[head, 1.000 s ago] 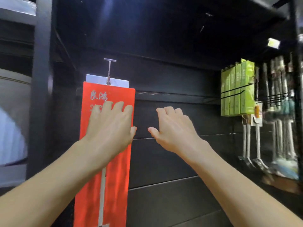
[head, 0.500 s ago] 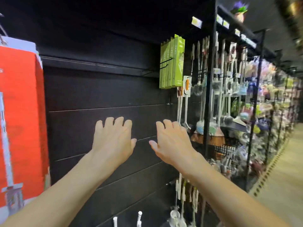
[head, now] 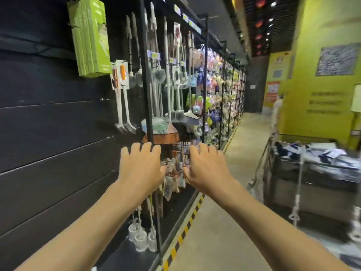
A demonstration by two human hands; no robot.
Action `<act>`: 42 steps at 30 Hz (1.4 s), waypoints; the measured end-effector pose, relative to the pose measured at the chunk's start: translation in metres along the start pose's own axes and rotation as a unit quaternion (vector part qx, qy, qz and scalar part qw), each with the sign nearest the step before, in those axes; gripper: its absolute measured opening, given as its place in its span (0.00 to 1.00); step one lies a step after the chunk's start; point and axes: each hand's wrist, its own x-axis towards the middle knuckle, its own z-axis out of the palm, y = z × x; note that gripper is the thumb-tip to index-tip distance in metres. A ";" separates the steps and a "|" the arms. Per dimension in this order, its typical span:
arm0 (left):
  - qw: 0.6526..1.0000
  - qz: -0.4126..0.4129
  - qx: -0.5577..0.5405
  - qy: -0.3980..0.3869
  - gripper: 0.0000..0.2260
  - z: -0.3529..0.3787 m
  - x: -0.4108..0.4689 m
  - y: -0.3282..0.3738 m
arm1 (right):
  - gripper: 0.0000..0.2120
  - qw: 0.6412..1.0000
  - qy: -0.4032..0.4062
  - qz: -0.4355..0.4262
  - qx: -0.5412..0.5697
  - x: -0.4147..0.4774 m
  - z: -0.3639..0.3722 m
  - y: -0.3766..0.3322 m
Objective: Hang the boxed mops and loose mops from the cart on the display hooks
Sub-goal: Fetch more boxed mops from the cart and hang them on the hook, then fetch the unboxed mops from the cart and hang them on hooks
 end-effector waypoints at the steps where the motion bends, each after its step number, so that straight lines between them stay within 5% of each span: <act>1: 1.000 0.016 -0.011 -0.004 0.27 0.006 0.009 0.017 | 0.26 1.000 -0.003 0.018 -0.007 -0.002 0.004 0.019; 12: 0.976 0.192 -0.099 0.004 0.27 0.061 0.123 0.202 | 0.27 0.972 -0.053 0.205 -0.101 -0.005 0.023 0.204; 26: 0.912 0.376 -0.166 -0.013 0.28 0.108 0.228 0.437 | 0.29 0.892 -0.080 0.408 -0.179 -0.003 0.035 0.403; 33: 0.884 0.431 -0.182 -0.009 0.26 0.122 0.255 0.568 | 0.28 0.870 -0.070 0.449 -0.191 -0.020 0.051 0.528; 42: 0.895 0.417 -0.157 -0.024 0.26 0.123 0.309 0.740 | 0.26 0.878 -0.084 0.439 -0.171 -0.015 0.051 0.716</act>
